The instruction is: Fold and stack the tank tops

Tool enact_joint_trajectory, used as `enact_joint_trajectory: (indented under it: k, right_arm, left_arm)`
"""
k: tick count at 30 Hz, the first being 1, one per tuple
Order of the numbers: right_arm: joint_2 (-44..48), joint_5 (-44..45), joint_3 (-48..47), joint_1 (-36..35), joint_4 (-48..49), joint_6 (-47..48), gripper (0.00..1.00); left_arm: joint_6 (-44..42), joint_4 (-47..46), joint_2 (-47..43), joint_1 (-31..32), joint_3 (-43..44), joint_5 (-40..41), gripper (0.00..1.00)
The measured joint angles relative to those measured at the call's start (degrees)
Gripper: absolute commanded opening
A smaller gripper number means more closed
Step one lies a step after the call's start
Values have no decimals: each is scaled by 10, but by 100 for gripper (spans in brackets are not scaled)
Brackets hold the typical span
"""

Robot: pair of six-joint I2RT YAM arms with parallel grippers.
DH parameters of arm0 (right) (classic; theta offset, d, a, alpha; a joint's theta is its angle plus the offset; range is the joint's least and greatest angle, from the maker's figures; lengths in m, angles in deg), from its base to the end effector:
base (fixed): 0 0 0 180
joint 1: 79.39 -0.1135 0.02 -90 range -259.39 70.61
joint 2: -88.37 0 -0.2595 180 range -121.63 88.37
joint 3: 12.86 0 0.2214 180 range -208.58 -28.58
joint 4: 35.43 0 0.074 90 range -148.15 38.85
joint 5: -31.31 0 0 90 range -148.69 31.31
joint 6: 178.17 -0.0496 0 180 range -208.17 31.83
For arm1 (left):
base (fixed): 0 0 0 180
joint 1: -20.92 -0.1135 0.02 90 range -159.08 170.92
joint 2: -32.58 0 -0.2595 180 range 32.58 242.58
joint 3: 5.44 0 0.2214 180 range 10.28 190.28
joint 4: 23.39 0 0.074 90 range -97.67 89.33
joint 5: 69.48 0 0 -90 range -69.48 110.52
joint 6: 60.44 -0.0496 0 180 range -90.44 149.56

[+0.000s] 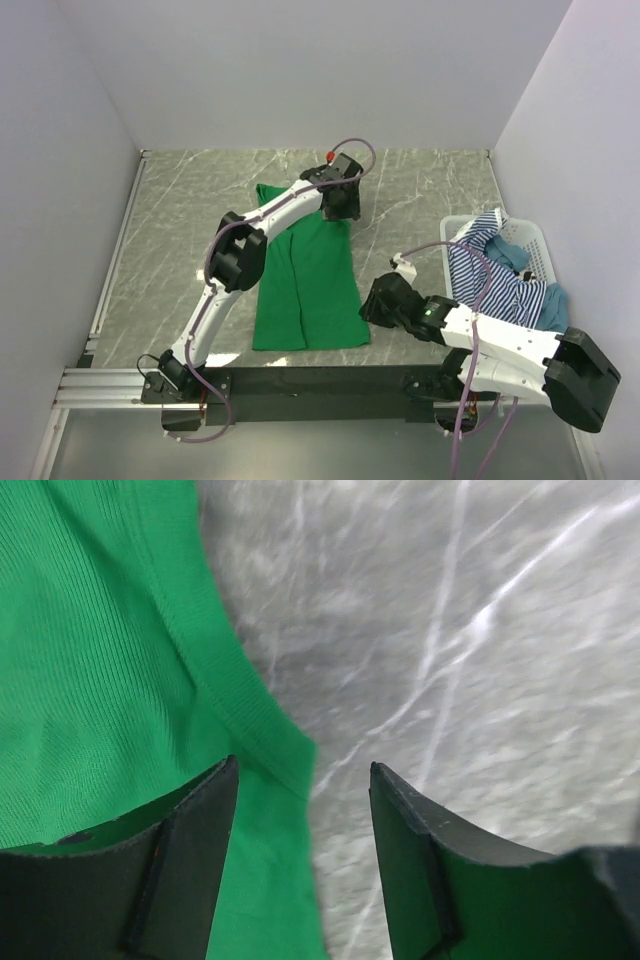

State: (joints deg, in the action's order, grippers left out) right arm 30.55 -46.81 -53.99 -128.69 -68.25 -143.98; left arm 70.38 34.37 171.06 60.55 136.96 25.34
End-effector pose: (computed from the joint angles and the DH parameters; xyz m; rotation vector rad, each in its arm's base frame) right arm 0.1208 0.1248 0.1764 0.2372 2.4847 0.5725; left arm 0.3939 -0.3208 0.2010 -0.0620 2.5688 -0.4591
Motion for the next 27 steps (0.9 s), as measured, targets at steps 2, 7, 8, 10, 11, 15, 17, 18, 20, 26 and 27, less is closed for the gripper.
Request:
enact_joint_trajectory:
  k: [2, 7, 8, 10, 11, 15, 17, 18, 20, 26, 27]
  right_arm:
    - [-3, 1, 14, -9, 4, -13, 41]
    - [-18, 5, 30, -34, 15, -39, 41]
    - [-20, 6, 31, -37, 17, -43, 41]
    - [-23, 6, 34, -41, 25, -50, 40]
    - [-25, 7, 36, -42, 29, -53, 40]
    - [-26, 10, 45, -46, 35, -66, 40]
    - [-26, 10, 45, -49, 35, -71, 40]
    - [-26, 11, 45, -50, 35, -74, 40]
    - [-25, 12, 47, -52, 37, -78, 40]
    - [-16, 15, 50, -61, 29, -86, 40]
    - [-12, 15, 50, -63, 23, -87, 40]
  left_arm:
    - [-8, 7, 7, 2, 0, 0, 62]
    - [-24, 0, 8, 14, 0, 10, 61]
    - [-26, 0, 9, 18, 0, 15, 61]
    - [-28, -2, 10, 26, 0, 26, 59]
    - [-29, -3, 10, 29, 0, 31, 58]
    - [-31, -4, 17, 40, 0, 56, 57]
    - [-34, -6, 22, 42, 0, 70, 56]
    - [-37, -6, 25, 42, 0, 77, 55]
    - [-39, -6, 30, 43, 0, 88, 53]
    - [-43, -7, 38, 43, -1, 107, 47]
    - [-44, -7, 38, 43, -2, 109, 45]
